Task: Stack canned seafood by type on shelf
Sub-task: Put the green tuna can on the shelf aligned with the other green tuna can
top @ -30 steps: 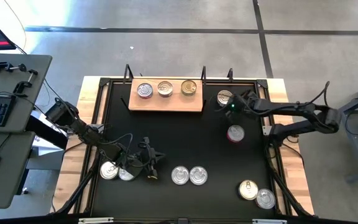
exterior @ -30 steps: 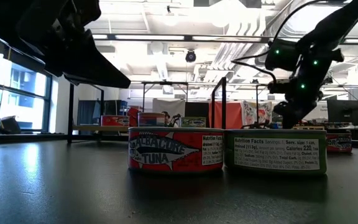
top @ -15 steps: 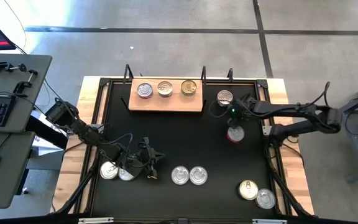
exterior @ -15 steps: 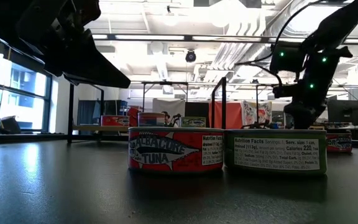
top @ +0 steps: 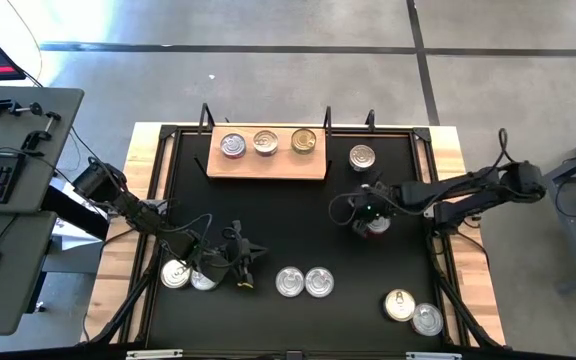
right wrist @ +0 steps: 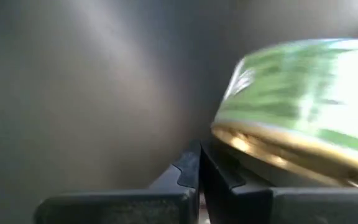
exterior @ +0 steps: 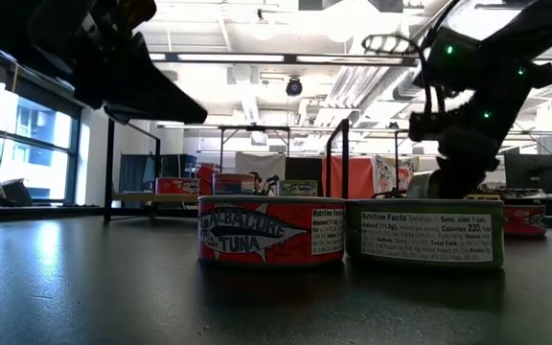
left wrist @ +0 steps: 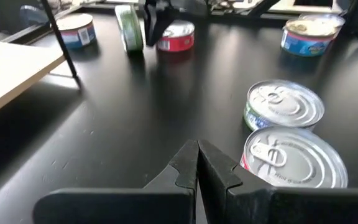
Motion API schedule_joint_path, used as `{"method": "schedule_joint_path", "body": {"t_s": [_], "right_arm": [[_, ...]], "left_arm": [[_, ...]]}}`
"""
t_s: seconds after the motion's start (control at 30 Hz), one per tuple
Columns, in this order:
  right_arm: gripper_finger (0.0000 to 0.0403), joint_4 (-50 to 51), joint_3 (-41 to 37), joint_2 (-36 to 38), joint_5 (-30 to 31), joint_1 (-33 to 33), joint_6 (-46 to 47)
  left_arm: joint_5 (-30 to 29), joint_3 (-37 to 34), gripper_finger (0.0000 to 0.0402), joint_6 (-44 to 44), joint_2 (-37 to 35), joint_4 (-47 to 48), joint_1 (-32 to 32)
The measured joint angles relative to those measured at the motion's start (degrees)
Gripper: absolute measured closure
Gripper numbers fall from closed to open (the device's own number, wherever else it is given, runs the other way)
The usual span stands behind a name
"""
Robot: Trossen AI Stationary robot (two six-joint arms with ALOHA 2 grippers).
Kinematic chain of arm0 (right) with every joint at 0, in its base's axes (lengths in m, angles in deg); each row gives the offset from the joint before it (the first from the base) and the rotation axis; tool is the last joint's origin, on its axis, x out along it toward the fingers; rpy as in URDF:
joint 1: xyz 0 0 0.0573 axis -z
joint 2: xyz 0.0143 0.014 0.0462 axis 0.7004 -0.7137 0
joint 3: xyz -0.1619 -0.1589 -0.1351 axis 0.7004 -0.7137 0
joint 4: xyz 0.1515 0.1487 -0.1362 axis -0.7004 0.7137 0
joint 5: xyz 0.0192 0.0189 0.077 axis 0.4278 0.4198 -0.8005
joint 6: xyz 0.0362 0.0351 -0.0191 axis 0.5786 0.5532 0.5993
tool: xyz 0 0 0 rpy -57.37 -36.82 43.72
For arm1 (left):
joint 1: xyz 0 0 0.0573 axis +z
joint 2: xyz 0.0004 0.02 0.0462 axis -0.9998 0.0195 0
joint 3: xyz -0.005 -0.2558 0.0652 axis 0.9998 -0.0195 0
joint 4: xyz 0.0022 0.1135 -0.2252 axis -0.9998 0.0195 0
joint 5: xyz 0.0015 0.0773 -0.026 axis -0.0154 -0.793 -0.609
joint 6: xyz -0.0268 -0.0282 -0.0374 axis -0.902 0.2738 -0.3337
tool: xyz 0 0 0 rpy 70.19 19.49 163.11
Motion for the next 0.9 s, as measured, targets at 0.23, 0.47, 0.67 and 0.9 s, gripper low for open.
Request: {"method": "schedule_joint_path", "body": {"t_s": [0.23,0.47,0.67,0.9], "right_arm": [[0.0401,-9.0,0.0,-0.6,0.4,-7.7,-6.5],[0.04,-20.0,0.1,-0.4,-7.5,-12.2,-9.2],[0.0382,-30.0,0.1,-0.3,-9.5,-15.4,-10.5],[0.0269,-54.3,0.2,-1.9,-22.9,-20.3,-11.4]], "left_arm": [[0.0,0.0,0.0401,2.2,0.0,-1.8,0.0],[0.0,0.0,0.0401,2.3,0.0,-2.0,0.0],[0.0,0.0,0.0401,2.3,0.0,-2.0,0.0],[0.1,0.0,0.0398,2.2,0.0,-1.9,1.4]]}}
